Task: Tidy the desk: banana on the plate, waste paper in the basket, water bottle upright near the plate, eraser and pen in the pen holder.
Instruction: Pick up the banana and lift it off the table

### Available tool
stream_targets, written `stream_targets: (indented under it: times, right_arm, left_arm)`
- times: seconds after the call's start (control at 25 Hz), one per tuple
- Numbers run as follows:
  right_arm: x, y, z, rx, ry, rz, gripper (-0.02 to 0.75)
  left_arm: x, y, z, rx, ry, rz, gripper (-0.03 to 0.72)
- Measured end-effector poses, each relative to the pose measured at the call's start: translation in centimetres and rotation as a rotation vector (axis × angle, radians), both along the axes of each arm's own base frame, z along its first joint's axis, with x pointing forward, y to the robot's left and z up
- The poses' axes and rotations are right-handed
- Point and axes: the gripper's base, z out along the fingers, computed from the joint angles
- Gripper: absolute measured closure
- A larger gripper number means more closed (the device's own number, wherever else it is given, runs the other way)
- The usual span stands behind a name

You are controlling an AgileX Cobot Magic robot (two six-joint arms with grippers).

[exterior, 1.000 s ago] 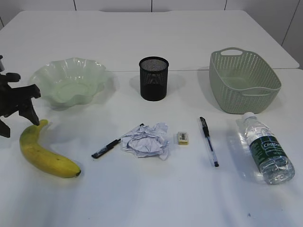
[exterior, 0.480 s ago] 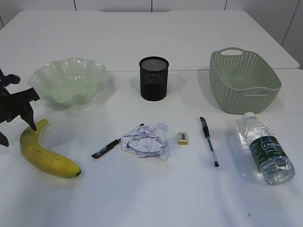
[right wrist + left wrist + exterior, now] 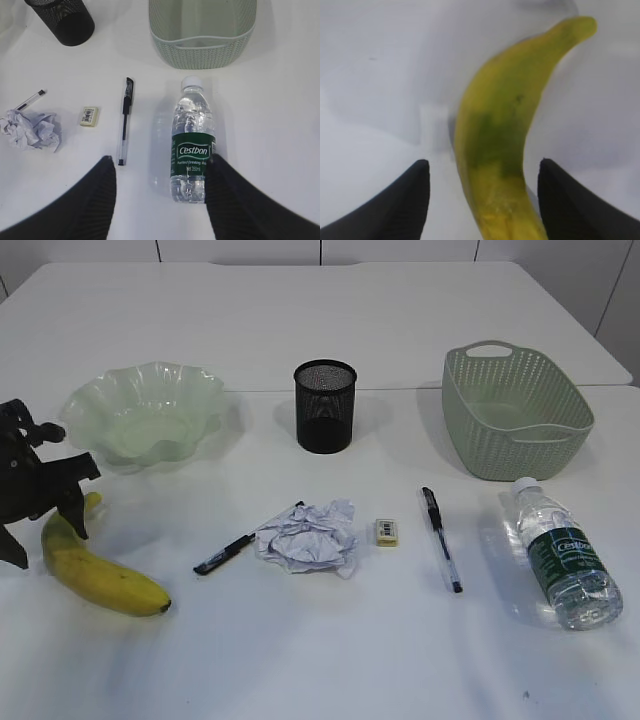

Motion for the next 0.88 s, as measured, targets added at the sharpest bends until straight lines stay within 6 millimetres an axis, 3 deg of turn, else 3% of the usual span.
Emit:
stream_targets:
  times: [0.6, 0.88]
  right_arm:
    - [0.1, 0.0, 0.1, 0.0, -0.011, -0.002, 0.315]
    - [0.1, 0.0, 0.1, 0.0, -0.011, -0.002, 0.314]
  left_arm:
    - [0.6, -0.9, -2.3, 0.014, 0.015, -0.035, 0.214]
    - [0.7, -0.9, -2.5, 0.015, 0.016, -0.036, 0.302]
